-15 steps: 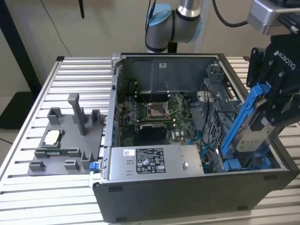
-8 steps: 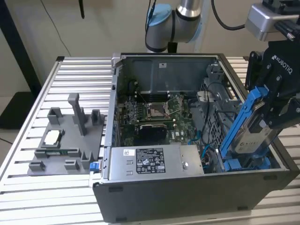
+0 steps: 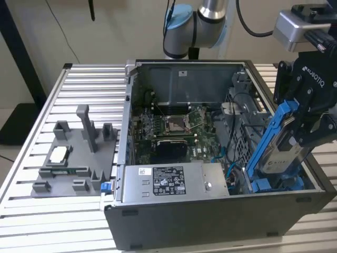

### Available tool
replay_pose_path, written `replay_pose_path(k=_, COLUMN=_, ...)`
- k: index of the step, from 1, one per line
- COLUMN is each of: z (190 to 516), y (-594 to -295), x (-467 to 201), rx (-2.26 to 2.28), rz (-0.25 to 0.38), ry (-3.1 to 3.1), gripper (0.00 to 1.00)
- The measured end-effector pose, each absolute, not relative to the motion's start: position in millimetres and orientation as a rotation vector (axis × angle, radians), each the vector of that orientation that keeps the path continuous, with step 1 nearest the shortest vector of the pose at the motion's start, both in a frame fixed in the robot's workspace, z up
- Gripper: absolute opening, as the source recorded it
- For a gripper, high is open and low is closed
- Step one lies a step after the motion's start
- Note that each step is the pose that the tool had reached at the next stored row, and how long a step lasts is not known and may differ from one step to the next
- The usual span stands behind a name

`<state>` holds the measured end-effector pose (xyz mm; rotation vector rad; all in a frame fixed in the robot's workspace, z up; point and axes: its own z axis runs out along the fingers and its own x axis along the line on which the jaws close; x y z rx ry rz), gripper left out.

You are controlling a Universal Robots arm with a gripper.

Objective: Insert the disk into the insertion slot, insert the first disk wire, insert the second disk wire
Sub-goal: 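Insert the disk into the insertion slot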

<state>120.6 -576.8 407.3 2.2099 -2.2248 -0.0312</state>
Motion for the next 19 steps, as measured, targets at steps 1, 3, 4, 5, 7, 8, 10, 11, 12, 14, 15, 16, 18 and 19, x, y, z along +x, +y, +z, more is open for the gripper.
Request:
replay_pose_path(k=1, z=407, y=-576, x=121, rx=2.21, rz=-0.032, ry=-2.225, gripper=0.33)
replay_pose_path(k=3, z=404, y=-576, x=121, rx=2.211, rz=-0.033, ry=-2.225, gripper=0.33)
replay_pose_path(k=4, z=403, y=-575, x=121, rx=2.211, rz=-0.033, ry=-2.225, gripper=0.33)
replay_pose_path(k=5, z=401, y=-575, x=121, rx=2.211, rz=-0.033, ry=-2.225, gripper=0.33)
replay_pose_path(k=7, z=397, y=-575, x=121, rx=2.212, rz=-0.033, ry=-2.225, gripper=0.33)
replay_pose_path(k=8, z=396, y=-575, x=121, rx=2.212, rz=-0.033, ry=-2.225, gripper=0.33)
replay_pose_path(k=10, z=392, y=-575, x=121, rx=2.212, rz=-0.033, ry=-2.225, gripper=0.33)
replay_pose_path(k=11, z=390, y=-575, x=121, rx=2.212, rz=-0.033, ry=-2.225, gripper=0.33)
replay_pose_path(k=12, z=388, y=-575, x=121, rx=2.212, rz=-0.033, ry=-2.225, gripper=0.33)
replay_pose_path(k=14, z=385, y=-575, x=121, rx=2.212, rz=-0.033, ry=-2.225, gripper=0.33)
replay_pose_path(k=15, z=384, y=-575, x=121, rx=2.212, rz=-0.033, ry=-2.225, gripper=0.33)
replay_pose_path(k=16, z=383, y=-575, x=121, rx=2.212, rz=-0.033, ry=-2.225, gripper=0.33)
replay_pose_path(k=18, z=383, y=-575, x=121, rx=2.212, rz=-0.033, ry=-2.225, gripper=0.33)
replay_pose_path(k=19, z=383, y=-575, x=121, rx=2.212, rz=-0.033, ry=-2.225, gripper=0.33)
